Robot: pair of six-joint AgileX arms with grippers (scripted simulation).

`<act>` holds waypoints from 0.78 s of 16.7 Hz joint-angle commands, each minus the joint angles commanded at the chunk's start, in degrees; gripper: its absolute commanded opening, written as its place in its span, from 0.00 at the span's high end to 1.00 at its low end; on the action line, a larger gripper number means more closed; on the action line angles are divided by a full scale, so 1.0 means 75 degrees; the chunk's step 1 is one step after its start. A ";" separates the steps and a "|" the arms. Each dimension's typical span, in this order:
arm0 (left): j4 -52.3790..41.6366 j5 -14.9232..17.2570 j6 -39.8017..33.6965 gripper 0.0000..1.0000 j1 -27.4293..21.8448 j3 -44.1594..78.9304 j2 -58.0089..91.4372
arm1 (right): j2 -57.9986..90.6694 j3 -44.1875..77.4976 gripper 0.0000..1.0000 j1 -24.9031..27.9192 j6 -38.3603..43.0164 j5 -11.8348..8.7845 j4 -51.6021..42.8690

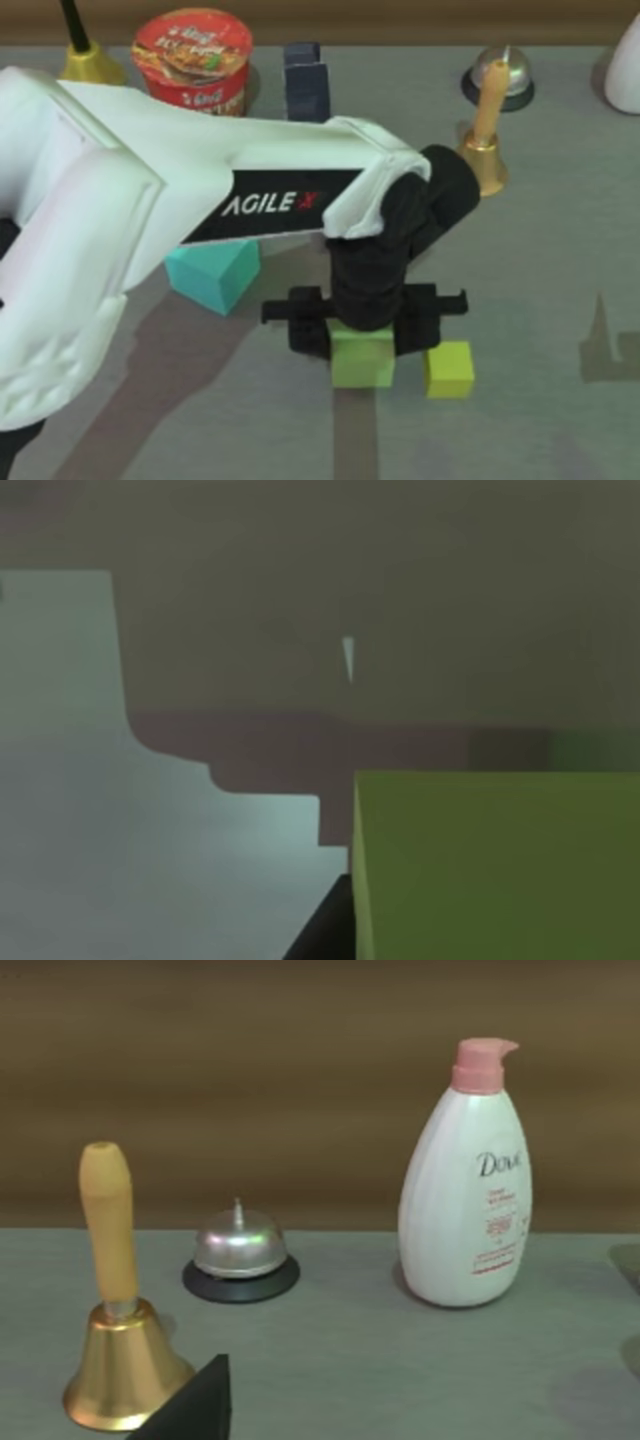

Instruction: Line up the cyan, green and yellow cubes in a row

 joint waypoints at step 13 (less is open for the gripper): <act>0.0000 0.0000 0.0000 0.00 0.0000 0.0000 0.0000 | 0.0000 0.0000 0.00 0.0000 0.0000 0.0000 0.0000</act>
